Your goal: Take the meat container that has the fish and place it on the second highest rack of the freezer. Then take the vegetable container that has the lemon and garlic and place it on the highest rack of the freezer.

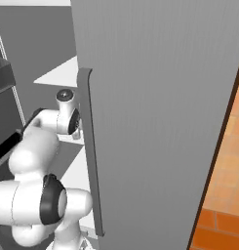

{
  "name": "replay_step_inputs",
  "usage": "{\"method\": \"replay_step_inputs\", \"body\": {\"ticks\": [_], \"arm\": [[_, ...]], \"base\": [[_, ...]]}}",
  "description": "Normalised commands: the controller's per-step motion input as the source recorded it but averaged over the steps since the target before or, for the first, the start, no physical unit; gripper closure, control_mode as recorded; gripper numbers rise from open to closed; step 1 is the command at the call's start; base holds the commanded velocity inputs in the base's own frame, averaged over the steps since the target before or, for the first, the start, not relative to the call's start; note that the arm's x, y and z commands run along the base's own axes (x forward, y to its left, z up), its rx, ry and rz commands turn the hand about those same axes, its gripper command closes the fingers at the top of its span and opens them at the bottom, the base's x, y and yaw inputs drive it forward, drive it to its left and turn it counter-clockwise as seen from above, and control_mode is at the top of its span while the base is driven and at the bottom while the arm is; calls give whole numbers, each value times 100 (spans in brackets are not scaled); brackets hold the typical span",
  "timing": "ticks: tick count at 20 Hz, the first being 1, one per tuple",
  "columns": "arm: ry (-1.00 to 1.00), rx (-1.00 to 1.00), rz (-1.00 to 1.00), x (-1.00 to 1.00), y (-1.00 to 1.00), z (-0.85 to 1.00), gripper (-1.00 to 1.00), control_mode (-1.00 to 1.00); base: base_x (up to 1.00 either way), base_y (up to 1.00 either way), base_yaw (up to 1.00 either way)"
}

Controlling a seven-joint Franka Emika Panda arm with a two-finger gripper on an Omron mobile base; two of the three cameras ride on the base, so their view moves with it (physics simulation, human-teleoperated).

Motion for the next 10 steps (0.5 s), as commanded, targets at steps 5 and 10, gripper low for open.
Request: {"method": "replay_step_inputs", "body": {"ticks": [5, 10], "arm": [[9, -1, 0, 85, 1, -40, 100, -100], [0, -11, 0, 50, 26, -64, 100, -100]], "base": [[0, 0, 0], [0, 0, 0]]}}
